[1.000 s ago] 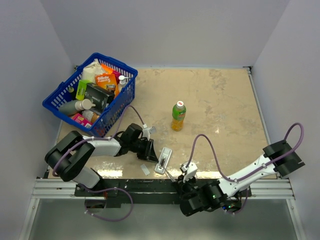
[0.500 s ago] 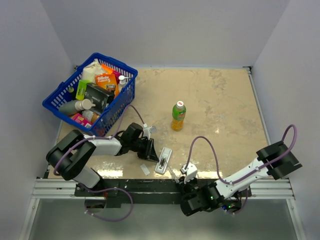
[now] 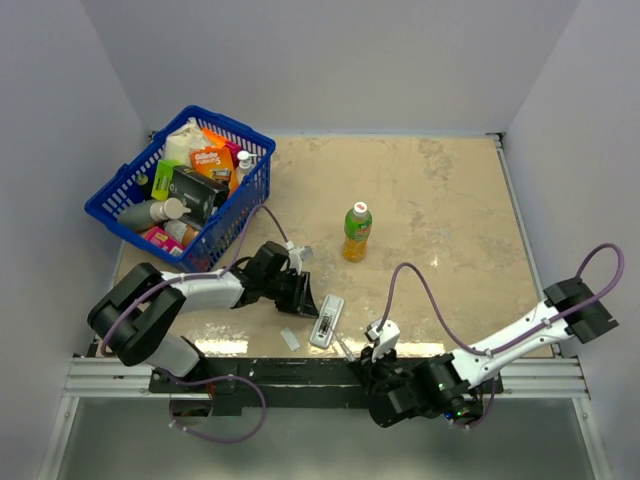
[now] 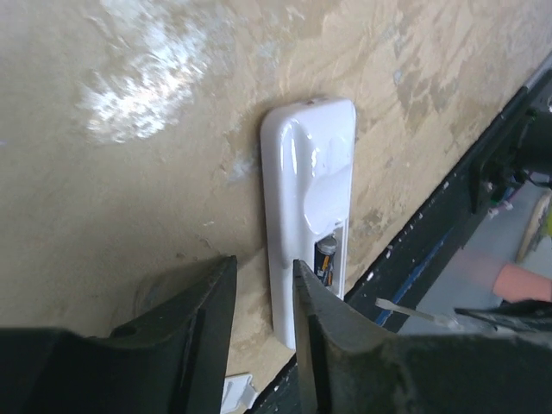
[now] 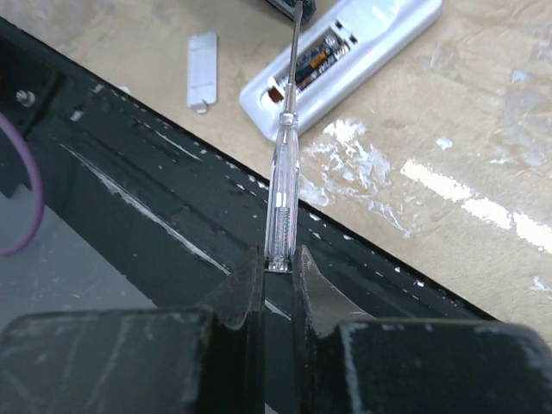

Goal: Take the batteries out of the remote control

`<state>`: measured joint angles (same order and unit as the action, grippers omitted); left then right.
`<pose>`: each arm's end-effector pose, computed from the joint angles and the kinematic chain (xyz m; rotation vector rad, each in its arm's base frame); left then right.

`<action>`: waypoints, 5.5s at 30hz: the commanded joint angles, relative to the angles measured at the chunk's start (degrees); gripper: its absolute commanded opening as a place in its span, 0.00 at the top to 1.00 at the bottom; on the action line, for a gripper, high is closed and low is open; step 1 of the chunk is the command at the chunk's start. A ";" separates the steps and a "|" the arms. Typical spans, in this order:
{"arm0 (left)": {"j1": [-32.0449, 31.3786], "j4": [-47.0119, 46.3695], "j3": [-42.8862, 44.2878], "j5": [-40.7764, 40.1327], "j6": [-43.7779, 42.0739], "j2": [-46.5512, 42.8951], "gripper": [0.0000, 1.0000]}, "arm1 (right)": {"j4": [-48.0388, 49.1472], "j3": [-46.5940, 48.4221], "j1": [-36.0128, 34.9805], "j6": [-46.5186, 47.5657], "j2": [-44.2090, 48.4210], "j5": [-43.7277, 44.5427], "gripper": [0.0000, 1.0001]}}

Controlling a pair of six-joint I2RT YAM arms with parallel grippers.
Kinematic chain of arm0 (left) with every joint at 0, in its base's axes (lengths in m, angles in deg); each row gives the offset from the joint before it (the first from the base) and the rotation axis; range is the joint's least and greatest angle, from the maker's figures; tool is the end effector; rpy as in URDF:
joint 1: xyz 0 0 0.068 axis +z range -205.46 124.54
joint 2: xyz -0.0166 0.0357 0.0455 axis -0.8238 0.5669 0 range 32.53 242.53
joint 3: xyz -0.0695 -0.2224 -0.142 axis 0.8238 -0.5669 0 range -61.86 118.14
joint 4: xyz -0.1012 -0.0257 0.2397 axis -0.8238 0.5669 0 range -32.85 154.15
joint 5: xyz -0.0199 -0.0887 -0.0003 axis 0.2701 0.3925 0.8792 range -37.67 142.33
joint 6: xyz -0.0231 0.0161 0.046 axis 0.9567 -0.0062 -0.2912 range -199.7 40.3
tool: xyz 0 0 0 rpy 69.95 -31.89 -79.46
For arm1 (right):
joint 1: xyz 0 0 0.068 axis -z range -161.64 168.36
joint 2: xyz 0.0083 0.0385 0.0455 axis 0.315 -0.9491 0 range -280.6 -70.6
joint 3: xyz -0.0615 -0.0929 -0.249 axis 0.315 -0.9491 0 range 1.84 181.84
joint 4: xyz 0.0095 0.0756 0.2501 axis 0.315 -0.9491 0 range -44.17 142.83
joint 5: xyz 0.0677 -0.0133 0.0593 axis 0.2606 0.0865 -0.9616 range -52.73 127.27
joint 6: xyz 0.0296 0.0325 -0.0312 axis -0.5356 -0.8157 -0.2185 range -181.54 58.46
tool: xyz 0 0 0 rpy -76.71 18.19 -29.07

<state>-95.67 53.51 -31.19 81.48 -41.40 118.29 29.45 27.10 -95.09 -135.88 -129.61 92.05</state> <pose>0.1838 -0.1781 0.1280 0.2908 2.7005 -1.1432 -0.0419 0.1698 0.1741 -0.4063 2.1175 0.7026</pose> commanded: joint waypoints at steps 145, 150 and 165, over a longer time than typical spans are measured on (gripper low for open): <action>3.47 -8.05 -3.34 8.21 0.10 -2.52 0.54 | -33.75 36.27 32.32 42.00 -13.51 -38.70 1.00; 3.38 -8.14 -3.43 8.03 0.10 -2.43 0.55 | -32.79 36.18 32.32 42.44 -13.07 -38.88 1.00; 3.20 -10.16 -3.43 8.82 1.25 -0.77 0.57 | -31.29 36.09 32.33 42.88 -15.62 -40.11 1.00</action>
<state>-92.04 46.74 -34.60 88.87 -40.87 116.65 -2.59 62.27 -62.96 -93.81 -145.34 51.64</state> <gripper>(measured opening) 0.437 0.103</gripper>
